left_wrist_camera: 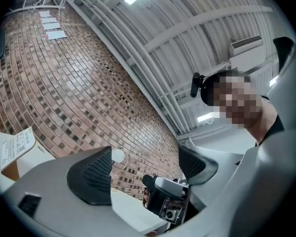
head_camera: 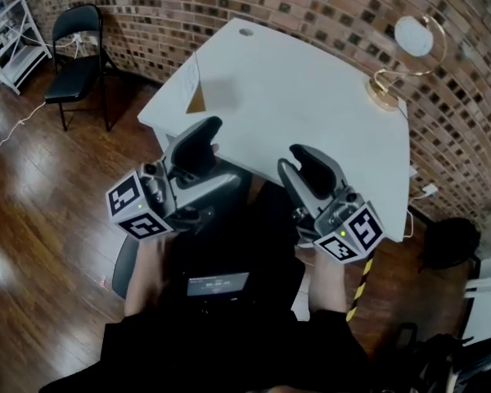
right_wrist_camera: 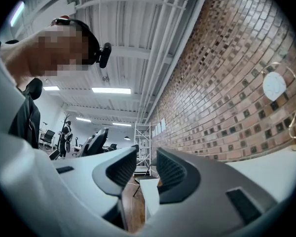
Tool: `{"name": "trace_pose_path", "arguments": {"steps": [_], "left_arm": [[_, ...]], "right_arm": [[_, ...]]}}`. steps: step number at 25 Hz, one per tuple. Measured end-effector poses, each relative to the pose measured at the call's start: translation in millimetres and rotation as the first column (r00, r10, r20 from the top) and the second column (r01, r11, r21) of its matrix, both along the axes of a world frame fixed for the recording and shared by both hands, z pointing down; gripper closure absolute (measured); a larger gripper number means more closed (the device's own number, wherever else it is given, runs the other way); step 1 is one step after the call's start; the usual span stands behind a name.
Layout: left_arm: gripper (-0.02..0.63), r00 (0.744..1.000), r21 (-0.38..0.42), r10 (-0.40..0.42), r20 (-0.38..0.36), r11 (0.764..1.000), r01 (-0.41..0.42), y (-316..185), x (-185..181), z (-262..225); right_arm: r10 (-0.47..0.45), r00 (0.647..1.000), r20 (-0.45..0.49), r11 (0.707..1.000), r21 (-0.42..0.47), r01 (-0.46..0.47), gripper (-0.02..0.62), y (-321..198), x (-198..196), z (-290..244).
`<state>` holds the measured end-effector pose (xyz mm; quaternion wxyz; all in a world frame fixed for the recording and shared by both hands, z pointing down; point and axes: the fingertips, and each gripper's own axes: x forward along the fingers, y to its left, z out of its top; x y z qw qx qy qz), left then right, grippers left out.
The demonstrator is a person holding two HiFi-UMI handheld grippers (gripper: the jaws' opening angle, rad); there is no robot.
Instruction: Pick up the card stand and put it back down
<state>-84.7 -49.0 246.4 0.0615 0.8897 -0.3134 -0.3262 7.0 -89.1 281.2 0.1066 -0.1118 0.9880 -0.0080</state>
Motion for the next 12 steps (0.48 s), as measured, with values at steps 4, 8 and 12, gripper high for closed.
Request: {"name": "trace_pose_path", "arguments": {"steps": [4, 8, 12], "left_arm": [[0.192, 1.000, 0.026, 0.009, -0.005, 1.000, -0.009, -10, -5, -2], [0.192, 1.000, 0.027, 0.022, -0.011, 0.999, -0.021, -20, -7, 4], [0.190, 1.000, 0.031, 0.017, 0.001, 0.999, -0.017, -35, -13, 3]], "right_arm": [[0.010, 1.000, -0.017, 1.000, 0.003, -0.010, 0.442, -13, -9, 6], [0.016, 0.999, -0.043, 1.000, -0.010, -0.017, 0.438, -24, -21, 14], [0.018, 0.998, -0.056, 1.000, -0.019, -0.019, 0.409, -41, -33, 15]]}}
